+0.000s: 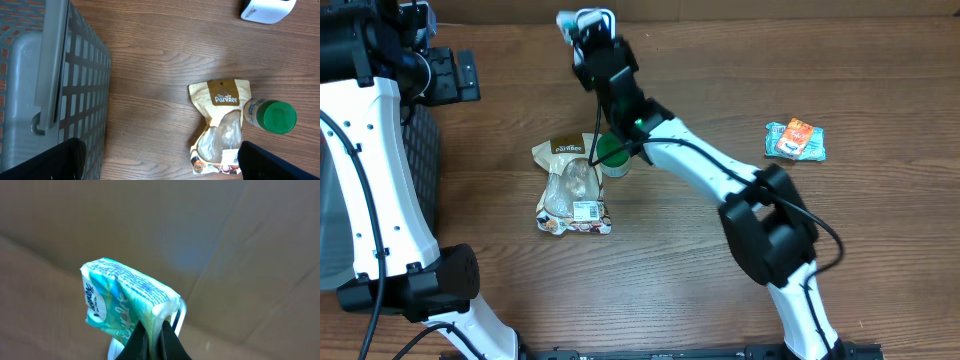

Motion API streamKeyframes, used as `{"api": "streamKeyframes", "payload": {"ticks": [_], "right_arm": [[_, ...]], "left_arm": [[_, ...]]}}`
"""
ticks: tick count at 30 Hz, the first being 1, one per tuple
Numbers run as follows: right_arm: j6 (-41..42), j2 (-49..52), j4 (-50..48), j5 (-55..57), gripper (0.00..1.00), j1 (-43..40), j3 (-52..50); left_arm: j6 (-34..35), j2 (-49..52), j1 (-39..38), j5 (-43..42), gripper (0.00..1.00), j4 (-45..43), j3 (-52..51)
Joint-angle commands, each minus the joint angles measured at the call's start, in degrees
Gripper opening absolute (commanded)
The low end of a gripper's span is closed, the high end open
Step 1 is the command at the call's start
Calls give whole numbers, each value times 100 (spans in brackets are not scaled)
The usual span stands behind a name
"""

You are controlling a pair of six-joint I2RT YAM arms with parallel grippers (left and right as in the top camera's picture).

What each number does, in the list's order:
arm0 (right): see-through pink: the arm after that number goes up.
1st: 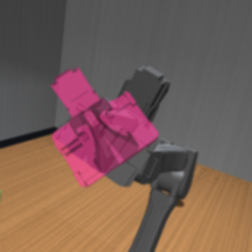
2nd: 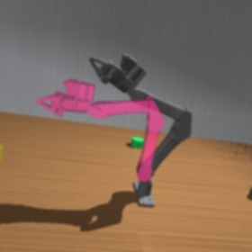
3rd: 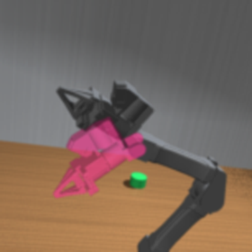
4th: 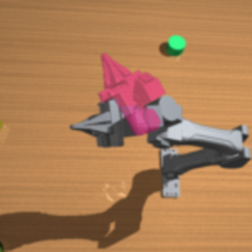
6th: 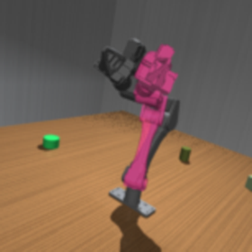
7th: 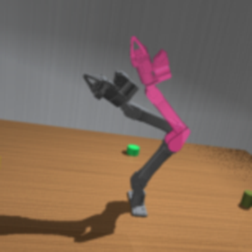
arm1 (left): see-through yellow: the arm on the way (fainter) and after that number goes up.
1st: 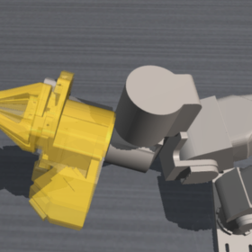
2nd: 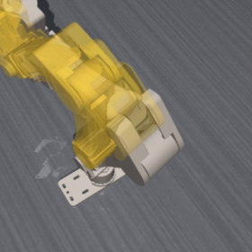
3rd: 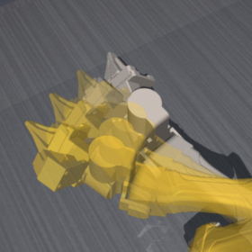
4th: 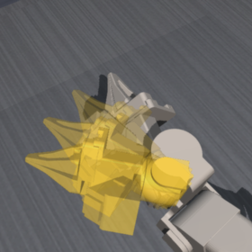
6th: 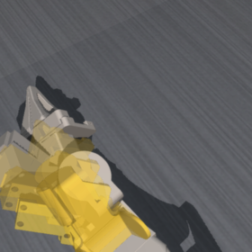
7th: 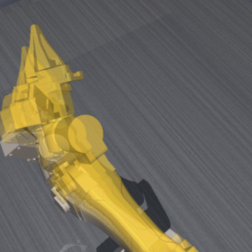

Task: Scan the item barcode
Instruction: 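Hold the teal packet up in front of the scanner, then carry the teal packet right and set it beside the other packets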

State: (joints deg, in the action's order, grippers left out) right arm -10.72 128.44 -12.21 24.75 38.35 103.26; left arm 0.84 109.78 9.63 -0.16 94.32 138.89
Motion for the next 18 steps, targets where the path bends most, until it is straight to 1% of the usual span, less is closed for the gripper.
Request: {"api": "streamKeyframes", "payload": {"ticks": [1,5,8,11,14,18], "right_arm": [[42,-535,-70,-87,4,-70,221],[39,-833,302,-81,4,48,221],[94,-1362,1073,-83,4,118,221],[686,-2070,2238,-107,4,116,221],[975,-2820,3615,-367,4,44,221],[1526,-3591,5285,-437,4,-170,221]], "left_arm": [[-103,7,9,39,99,-7,-4],[-103,7,9,39,99,-7,-4],[-103,7,9,39,100,-7,-4],[-103,7,9,39,100,-7,-4],[-103,7,9,39,100,-7,-4],[-103,7,9,39,100,-7,-4]]}}
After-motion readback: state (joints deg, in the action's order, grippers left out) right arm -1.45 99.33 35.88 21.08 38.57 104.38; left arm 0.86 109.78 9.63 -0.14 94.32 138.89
